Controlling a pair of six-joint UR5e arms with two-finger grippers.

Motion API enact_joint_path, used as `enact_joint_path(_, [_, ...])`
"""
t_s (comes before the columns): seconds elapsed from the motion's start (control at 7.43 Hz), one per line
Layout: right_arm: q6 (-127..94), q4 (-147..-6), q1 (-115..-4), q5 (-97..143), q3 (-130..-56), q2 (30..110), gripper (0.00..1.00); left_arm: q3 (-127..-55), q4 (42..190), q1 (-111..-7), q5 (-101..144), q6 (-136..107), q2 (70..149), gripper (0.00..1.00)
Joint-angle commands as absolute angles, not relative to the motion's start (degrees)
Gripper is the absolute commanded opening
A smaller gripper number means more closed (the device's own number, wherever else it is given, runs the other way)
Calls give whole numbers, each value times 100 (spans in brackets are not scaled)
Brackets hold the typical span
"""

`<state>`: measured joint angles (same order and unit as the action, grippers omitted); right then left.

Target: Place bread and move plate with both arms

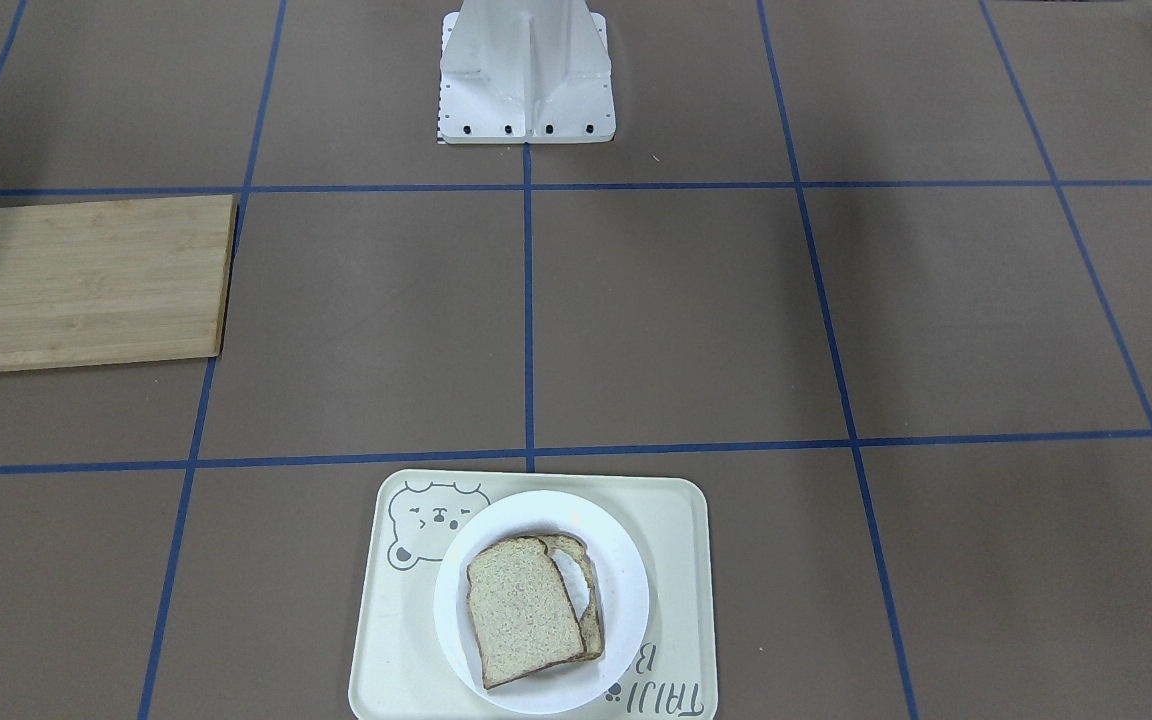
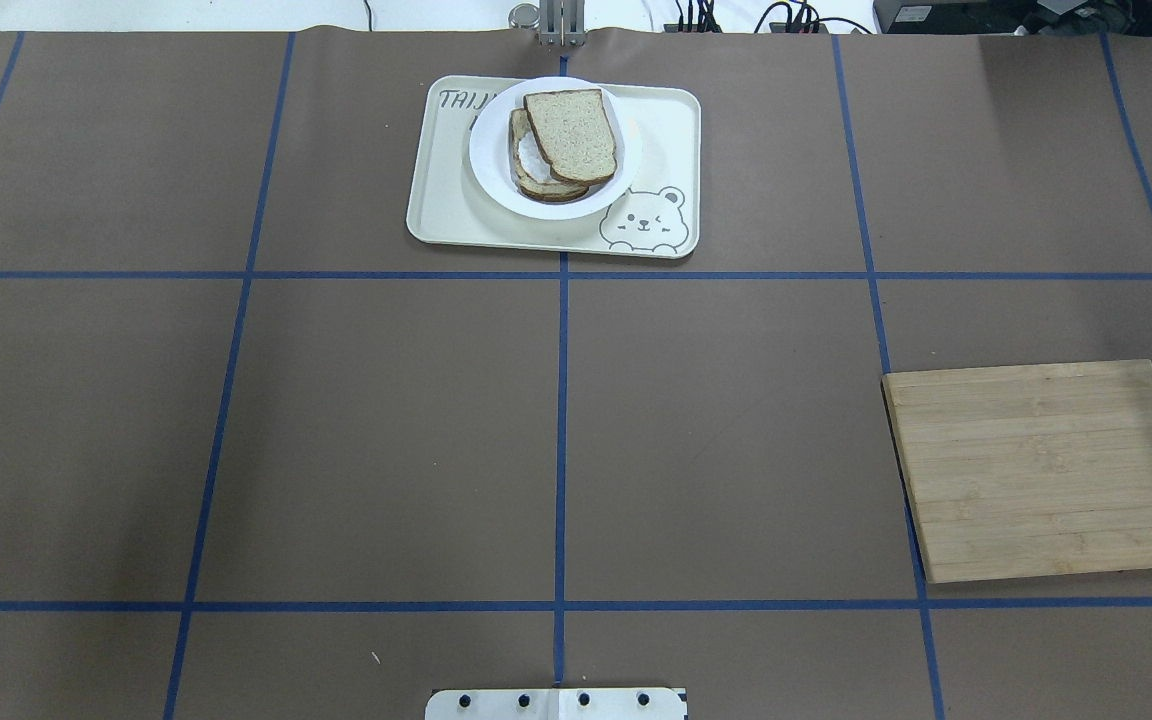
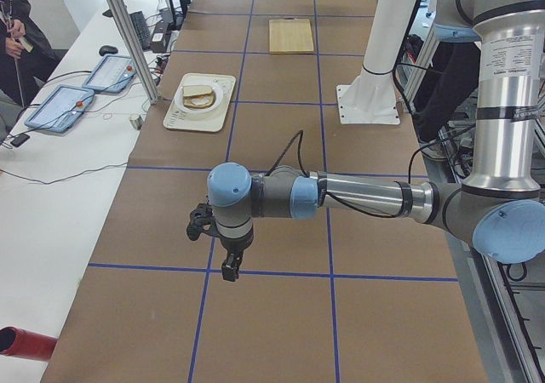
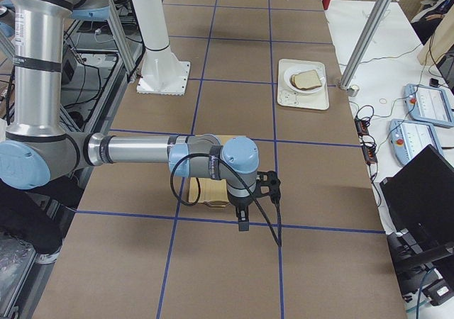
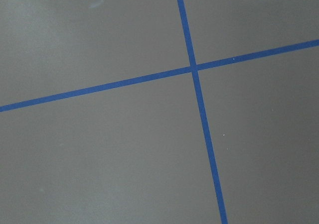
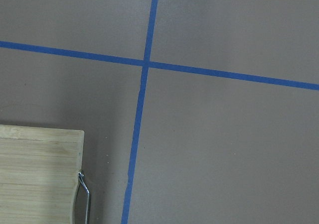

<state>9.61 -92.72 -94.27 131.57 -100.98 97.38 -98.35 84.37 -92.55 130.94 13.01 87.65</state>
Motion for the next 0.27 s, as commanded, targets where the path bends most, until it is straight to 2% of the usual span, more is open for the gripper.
enact_joint_path(0.0, [923,-9272,-9422,13157,-10099,9738,100,-9835,8437,-9255,13096,1301,8763,99])
enact_joint_path(0.13, [923,-9272,-9422,13157,-10099,9738,100,-9852,8437,-9255,13096,1301,8710,99])
